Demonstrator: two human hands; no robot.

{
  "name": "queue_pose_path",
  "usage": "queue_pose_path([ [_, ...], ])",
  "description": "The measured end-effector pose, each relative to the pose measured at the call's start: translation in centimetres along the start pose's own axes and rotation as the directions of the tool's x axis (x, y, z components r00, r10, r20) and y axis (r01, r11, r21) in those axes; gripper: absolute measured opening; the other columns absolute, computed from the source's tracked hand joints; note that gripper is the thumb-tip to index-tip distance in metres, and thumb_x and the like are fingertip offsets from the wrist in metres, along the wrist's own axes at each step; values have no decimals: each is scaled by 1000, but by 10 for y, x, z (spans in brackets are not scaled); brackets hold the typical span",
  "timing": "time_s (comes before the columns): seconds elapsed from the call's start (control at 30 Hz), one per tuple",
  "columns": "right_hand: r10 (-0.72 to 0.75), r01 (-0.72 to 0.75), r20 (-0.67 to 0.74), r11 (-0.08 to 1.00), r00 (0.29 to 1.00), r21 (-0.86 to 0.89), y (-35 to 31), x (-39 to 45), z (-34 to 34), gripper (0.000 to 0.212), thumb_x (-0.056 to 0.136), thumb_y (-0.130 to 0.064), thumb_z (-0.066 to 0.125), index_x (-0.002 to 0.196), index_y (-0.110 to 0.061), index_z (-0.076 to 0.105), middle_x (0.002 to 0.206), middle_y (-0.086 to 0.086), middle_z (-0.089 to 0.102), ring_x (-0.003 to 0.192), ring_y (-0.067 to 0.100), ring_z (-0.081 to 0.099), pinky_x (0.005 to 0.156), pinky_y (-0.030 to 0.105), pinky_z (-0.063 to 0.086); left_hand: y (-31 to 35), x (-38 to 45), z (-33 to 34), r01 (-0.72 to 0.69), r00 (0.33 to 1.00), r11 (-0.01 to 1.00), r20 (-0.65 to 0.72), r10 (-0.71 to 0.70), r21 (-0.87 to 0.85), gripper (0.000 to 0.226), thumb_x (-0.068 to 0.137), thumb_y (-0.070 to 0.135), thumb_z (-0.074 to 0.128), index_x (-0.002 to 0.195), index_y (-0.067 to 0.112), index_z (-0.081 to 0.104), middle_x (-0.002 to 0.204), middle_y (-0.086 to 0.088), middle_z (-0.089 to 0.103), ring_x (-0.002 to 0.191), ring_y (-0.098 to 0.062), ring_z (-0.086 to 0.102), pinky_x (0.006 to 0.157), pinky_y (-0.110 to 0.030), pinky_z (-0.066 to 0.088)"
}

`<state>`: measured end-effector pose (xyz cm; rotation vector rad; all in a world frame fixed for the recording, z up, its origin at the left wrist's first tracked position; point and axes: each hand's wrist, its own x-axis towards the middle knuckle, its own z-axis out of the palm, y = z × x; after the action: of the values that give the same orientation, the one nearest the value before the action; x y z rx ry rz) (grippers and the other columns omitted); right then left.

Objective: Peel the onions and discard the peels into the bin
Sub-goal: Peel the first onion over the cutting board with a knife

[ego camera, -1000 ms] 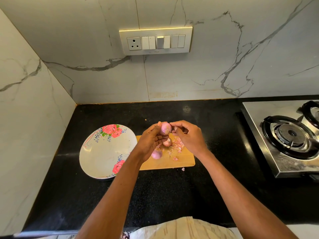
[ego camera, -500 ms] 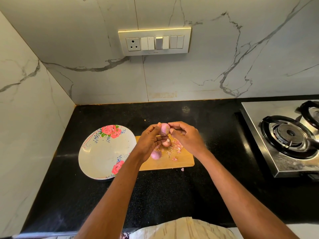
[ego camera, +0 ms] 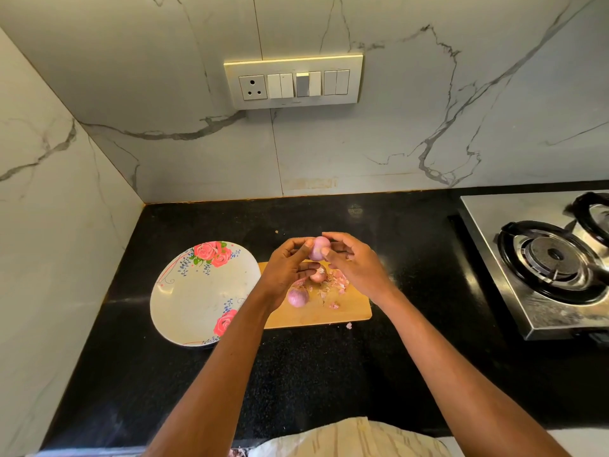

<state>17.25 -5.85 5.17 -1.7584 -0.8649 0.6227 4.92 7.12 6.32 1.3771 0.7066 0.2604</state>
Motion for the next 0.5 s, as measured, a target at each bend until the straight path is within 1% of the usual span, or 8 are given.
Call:
queue_pose_path([
  [0.07,7,-7,-4,999,1000,31,0,0,0,40,97,-46,64,134,-31,61,124,-12,69,113,7,67,92,42,60,-1,0,-1,-9,1000,1000,8,9,14,30,105,36,50,127,21,64,120,-1,70,106,-21,70,81,-24,59],
  [0.13,36,-36,8,997,999,64,1,0,-1,38,100,-43,59,136,-32,59,128,-9,67,115,8,66,93,42,60,-1,-2,-2,-26,999,1000,27,26,10,29,105,33,51,129,24,65,120,3,71,107,-17,69,81,-23,58],
  [0.23,47,-48,24,997,999,62,1,-1,-3,37,103,-44,54,140,-38,57,136,-14,63,123,4,60,104,39,53,-1,-2,-3,-68,997,997,40,66,26,30,101,31,60,131,30,64,122,10,70,111,-11,68,89,-25,57],
  [0.3,34,-36,31,997,999,68,-1,-1,-4,36,103,-43,54,139,-39,58,135,-17,62,125,2,58,107,37,51,-3,-1,-3,-92,995,995,31,91,39,34,98,29,65,131,31,64,123,10,70,114,-12,67,94,-29,56],
  [0.4,11,-13,16,993,1000,120,-3,0,-3,34,101,-42,59,134,-33,63,130,-14,67,123,6,61,106,42,51,-4,-1,0,-121,992,991,-16,122,52,35,94,30,70,129,30,66,121,11,71,113,-10,67,94,-28,57],
  [0.5,21,-13,-28,968,999,250,-4,1,-2,30,100,-30,64,129,-21,66,124,-6,70,119,12,65,103,43,54,-4,-1,3,-115,991,993,-64,116,14,39,90,32,72,128,25,67,119,10,72,112,-8,67,96,-29,57],
])
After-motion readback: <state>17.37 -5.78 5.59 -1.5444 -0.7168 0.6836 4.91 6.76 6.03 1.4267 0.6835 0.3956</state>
